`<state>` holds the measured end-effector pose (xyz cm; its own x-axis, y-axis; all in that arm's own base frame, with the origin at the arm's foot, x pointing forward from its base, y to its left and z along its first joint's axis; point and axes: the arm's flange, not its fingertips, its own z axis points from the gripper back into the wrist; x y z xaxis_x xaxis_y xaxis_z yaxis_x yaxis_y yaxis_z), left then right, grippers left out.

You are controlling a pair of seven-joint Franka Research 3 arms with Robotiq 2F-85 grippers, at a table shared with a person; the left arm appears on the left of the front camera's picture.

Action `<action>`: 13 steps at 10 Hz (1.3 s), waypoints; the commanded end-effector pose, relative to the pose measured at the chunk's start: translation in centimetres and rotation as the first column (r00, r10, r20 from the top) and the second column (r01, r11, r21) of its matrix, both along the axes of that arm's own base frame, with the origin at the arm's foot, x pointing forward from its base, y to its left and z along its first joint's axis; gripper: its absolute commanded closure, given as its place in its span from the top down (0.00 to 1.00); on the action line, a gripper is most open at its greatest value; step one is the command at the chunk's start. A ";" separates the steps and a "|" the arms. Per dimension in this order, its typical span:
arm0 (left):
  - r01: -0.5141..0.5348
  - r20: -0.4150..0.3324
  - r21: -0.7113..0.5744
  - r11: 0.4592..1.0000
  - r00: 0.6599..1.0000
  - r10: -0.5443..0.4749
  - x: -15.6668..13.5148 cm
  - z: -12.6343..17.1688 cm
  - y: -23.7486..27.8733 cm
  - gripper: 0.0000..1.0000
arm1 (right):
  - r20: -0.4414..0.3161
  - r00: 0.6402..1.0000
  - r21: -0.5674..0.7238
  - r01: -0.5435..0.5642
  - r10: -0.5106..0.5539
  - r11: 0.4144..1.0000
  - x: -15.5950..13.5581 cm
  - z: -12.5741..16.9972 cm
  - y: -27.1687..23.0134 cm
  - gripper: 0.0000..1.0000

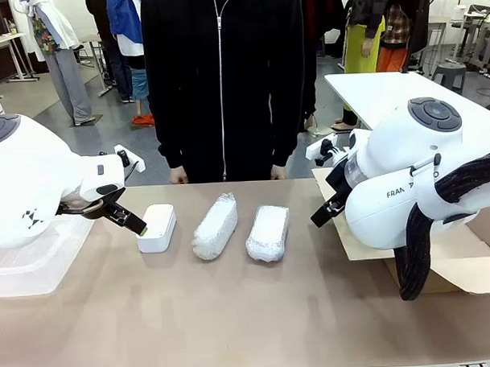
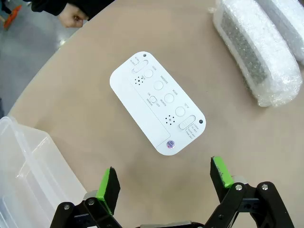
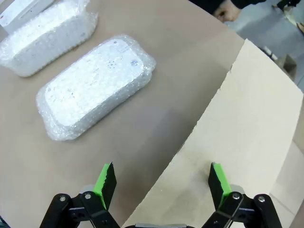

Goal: Separate and place wrapped and unwrapped clocks.
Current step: Pick up the Digital clock indicated by the person.

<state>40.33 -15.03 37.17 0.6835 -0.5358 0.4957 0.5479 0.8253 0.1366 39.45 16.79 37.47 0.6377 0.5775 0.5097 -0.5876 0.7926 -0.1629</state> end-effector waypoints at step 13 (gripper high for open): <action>0.243 -0.024 -0.181 0.953 0.968 -0.252 -8.1 10.6 7.7 1.00 | -0.039 0.888 0.109 -0.452 0.458 0.885 -4.9 13.8 -1.8 1.00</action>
